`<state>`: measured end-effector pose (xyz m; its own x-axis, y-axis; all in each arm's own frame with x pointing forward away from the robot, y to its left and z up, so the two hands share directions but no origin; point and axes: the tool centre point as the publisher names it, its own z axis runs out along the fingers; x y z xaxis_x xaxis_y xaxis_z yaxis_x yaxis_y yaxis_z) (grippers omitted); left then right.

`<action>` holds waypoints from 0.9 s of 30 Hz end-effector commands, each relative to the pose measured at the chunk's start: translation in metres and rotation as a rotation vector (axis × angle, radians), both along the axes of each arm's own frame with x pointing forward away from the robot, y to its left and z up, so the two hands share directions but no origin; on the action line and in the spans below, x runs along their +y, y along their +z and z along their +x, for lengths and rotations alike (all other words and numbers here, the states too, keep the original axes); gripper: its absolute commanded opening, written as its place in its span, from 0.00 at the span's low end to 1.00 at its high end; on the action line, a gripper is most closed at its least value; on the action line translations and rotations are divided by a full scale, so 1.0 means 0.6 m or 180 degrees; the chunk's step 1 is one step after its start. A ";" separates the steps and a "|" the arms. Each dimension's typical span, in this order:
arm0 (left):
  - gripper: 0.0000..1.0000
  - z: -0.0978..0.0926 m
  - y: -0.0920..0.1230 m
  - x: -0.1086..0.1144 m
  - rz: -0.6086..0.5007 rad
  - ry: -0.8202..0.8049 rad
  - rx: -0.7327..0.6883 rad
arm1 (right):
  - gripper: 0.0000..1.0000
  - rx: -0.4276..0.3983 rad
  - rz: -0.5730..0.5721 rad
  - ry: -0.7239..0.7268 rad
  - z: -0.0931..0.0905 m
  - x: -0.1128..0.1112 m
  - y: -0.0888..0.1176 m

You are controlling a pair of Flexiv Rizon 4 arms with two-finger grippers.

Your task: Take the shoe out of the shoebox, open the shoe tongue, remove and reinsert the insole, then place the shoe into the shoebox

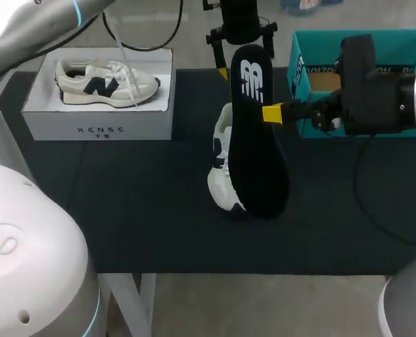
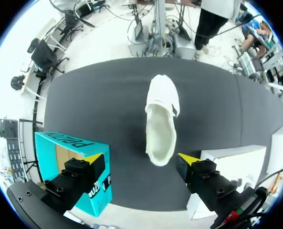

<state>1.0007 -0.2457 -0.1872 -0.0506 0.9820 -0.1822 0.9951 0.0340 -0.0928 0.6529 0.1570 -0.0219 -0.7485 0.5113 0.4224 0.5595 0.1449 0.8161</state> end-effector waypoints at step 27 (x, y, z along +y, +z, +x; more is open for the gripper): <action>1.00 -0.019 0.060 0.039 -0.1177 -0.0306 0.0090 | 0.00 0.0886 0.0574 -0.0231 0.155 -0.034 0.038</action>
